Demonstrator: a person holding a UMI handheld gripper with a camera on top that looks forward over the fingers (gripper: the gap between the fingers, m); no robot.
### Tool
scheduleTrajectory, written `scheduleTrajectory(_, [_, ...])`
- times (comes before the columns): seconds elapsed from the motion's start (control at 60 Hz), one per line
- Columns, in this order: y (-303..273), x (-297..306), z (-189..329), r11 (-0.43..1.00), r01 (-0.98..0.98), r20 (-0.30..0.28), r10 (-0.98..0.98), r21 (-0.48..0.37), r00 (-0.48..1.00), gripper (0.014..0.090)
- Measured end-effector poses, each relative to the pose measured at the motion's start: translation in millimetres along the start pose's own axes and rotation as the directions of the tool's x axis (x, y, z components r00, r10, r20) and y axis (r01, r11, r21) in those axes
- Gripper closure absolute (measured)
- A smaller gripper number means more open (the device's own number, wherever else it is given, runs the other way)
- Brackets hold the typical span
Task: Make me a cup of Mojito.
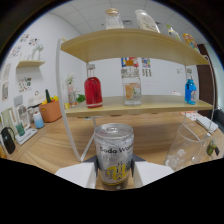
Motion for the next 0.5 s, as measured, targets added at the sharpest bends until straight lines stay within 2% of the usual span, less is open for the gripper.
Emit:
scheduleTrajectory(0.2, [4.8,-3.4,-7.8,0.998,0.061,-0.009,-0.061,0.005,0.998,0.0511])
scheduleTrajectory(0.3, [6.2,-3.0,-8.0,0.999,0.049,-0.003,-0.049,-0.021,0.999,0.0500])
scheduleTrajectory(0.367, [5.9,-3.6,-9.5,0.998,0.054,-0.002,-0.055,-0.039,0.999,0.0402])
scheduleTrajectory(0.45, [-0.2,-9.0,-16.6,0.997,0.059,0.014,-0.059,-0.056,0.998,0.0178])
scheduleTrajectory(0.5, [-4.2,-9.8,-22.0,0.996,0.056,0.016,-0.055,-0.074,0.998,0.0202])
